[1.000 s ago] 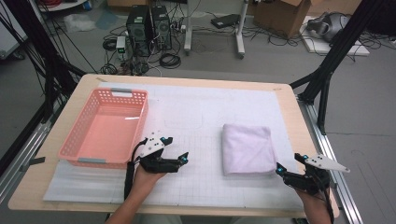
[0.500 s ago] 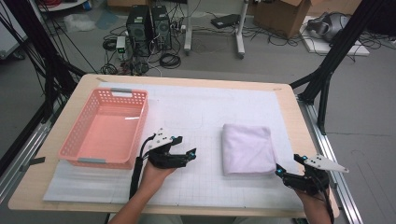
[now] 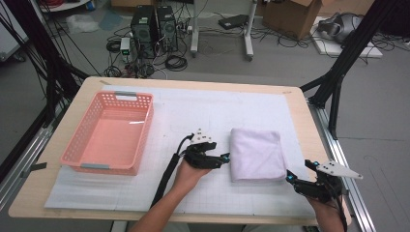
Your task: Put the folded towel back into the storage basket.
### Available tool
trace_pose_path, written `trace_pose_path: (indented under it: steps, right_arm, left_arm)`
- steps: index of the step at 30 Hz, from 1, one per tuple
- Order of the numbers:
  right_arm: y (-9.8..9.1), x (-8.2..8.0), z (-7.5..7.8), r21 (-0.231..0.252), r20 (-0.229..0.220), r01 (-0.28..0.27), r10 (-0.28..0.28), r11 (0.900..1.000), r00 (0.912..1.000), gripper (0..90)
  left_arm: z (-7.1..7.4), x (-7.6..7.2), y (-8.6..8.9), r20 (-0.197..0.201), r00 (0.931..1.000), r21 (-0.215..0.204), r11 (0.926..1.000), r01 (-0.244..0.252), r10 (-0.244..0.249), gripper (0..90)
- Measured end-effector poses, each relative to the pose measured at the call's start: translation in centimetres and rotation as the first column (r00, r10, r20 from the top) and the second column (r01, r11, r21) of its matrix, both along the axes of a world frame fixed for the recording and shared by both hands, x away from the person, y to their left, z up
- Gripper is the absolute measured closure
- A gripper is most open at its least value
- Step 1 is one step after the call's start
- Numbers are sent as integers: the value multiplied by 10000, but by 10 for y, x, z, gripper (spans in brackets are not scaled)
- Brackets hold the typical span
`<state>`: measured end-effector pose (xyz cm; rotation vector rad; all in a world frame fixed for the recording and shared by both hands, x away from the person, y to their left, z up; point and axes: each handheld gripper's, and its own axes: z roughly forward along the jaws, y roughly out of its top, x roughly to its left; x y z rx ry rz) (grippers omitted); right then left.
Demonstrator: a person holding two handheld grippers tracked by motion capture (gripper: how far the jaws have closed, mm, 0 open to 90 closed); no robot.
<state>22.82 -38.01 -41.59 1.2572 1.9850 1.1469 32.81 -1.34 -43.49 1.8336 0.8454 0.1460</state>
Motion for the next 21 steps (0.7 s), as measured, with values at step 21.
trace_pose_path:
  steps: [21]
  right_arm:
    - [-1,-2,-1,-61,-76,-36,36,10000,10000,179]
  left_arm:
    - [-16,4,-44,-1636,9855,311,9982,506,-449,620]
